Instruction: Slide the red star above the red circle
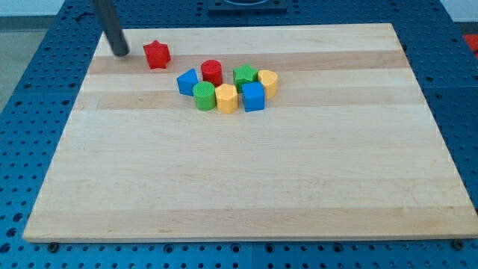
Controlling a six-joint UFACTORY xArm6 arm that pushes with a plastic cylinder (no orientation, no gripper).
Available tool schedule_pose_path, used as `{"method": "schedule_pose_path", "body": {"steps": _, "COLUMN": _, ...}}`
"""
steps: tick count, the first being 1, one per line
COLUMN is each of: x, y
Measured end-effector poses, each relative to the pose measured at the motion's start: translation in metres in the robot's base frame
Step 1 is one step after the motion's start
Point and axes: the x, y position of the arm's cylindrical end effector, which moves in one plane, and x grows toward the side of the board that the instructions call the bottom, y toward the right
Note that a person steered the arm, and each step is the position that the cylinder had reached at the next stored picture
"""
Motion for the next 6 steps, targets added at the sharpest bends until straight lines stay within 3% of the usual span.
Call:
{"method": "schedule_pose_path", "body": {"steps": 1, "x": -0.008, "y": 0.054}}
{"method": "schedule_pose_path", "body": {"steps": 2, "x": -0.015, "y": 0.064}}
{"method": "schedule_pose_path", "body": {"steps": 3, "x": -0.017, "y": 0.034}}
{"method": "schedule_pose_path", "body": {"steps": 4, "x": 0.007, "y": 0.011}}
{"method": "schedule_pose_path", "body": {"steps": 6, "x": 0.024, "y": 0.038}}
